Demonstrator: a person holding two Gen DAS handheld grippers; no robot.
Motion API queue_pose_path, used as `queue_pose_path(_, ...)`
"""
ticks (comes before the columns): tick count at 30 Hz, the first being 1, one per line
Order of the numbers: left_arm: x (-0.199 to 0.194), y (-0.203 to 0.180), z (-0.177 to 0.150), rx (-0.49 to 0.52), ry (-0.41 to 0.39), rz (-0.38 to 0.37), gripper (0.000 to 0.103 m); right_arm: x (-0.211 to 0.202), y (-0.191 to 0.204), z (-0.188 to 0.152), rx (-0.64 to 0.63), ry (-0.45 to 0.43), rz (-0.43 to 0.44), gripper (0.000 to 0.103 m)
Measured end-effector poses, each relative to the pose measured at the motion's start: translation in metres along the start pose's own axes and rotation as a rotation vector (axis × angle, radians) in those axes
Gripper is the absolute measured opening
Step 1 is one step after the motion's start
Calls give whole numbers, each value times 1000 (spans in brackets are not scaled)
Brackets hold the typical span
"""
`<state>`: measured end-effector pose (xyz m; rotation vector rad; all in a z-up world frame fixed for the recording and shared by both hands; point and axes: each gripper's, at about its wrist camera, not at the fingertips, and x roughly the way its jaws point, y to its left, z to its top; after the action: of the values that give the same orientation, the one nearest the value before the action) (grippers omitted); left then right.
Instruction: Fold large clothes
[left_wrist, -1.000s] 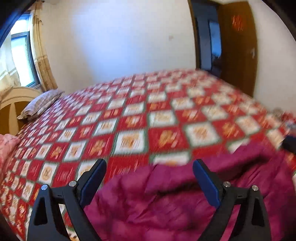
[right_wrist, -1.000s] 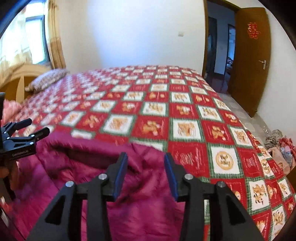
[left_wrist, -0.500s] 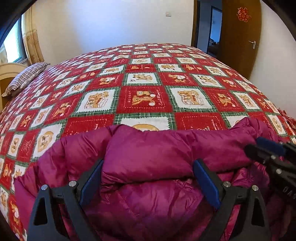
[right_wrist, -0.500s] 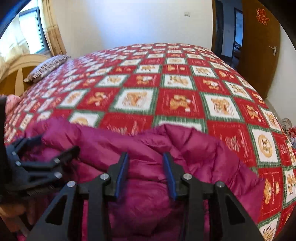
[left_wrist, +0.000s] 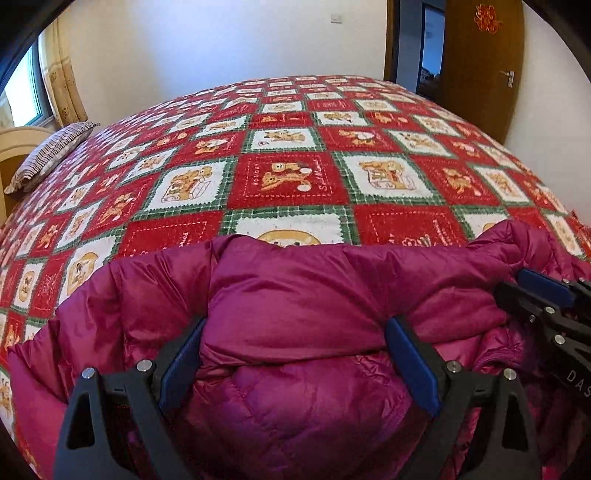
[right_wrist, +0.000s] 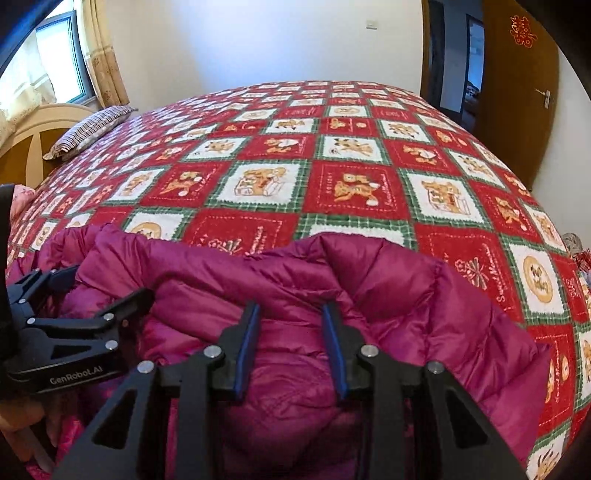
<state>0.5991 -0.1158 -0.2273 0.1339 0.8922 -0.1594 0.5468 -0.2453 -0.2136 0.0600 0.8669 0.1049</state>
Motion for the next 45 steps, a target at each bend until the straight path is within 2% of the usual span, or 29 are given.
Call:
queue_pose_path(17, 1, 0, -1, 7, 0, 8, 96, 5, 6, -2, -24, 4, -38, 37)
queue_pose_path(45, 3, 0, -3, 13, 1, 19, 97, 8, 7, -2, -29, 7, -44, 37)
